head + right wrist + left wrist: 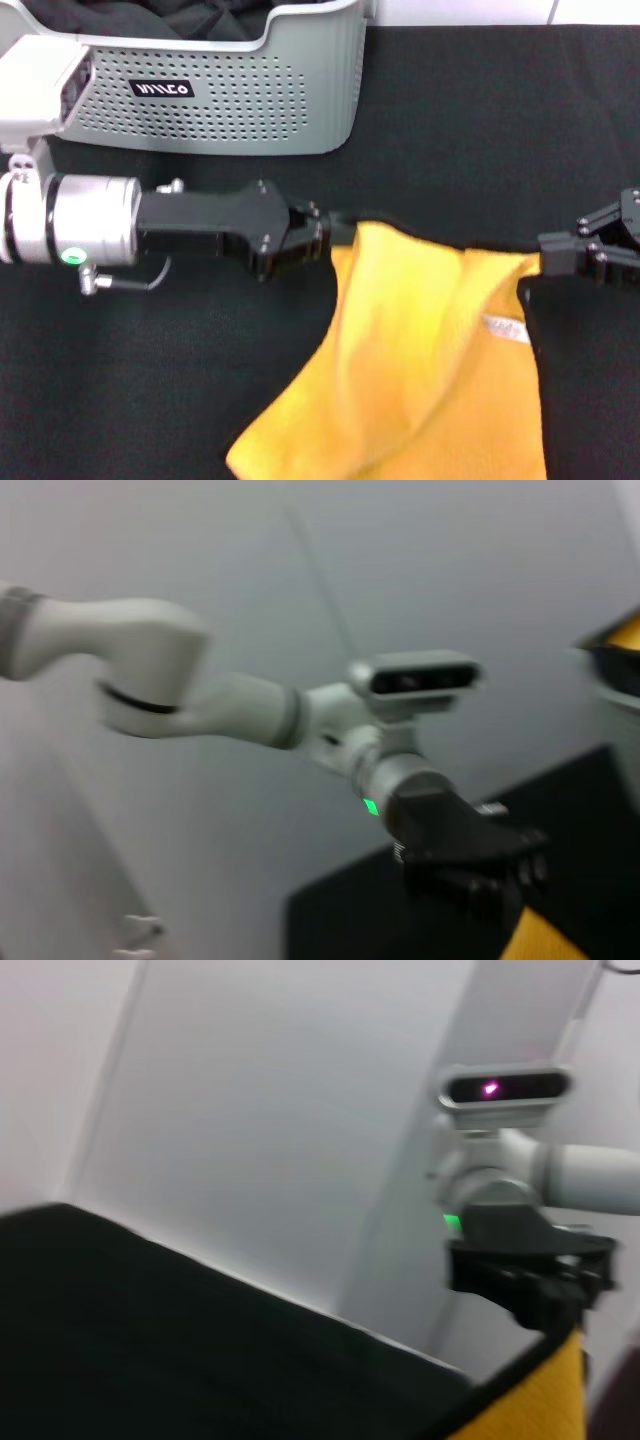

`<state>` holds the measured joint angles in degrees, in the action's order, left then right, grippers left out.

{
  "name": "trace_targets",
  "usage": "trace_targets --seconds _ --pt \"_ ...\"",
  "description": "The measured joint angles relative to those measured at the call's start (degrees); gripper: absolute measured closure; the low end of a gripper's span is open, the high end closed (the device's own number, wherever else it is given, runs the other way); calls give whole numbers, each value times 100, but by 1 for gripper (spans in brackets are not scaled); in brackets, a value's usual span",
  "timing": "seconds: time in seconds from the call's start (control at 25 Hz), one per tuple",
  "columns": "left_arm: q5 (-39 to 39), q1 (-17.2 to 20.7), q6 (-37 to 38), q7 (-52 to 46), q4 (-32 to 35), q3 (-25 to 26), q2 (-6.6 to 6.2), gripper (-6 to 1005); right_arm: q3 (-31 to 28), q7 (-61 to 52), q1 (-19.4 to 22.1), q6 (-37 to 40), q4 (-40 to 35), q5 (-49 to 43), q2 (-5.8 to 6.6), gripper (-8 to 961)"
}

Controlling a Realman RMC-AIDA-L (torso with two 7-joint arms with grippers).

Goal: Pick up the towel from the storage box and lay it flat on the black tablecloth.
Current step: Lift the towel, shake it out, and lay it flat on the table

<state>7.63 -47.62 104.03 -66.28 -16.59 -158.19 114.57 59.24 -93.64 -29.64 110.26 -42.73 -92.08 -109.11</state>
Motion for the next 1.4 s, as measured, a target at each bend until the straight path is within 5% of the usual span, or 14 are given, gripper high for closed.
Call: trace_targets --seconds 0.28,0.56,1.04,1.4 --pt "402 -113 -1313 224 45 -47 15 987 -55 -203 33 -1090 140 -299 121 946" --pt "448 -437 -2717 429 45 -481 372 986 -54 -342 -160 -2049 430 -777 110 946" --pt "918 -451 -3070 938 -97 -485 367 986 -66 -806 -433 -2684 522 -1529 101 946" --pt "857 -561 -3619 1357 2 -485 506 987 -71 -1099 -390 -2987 423 -1635 194 946"
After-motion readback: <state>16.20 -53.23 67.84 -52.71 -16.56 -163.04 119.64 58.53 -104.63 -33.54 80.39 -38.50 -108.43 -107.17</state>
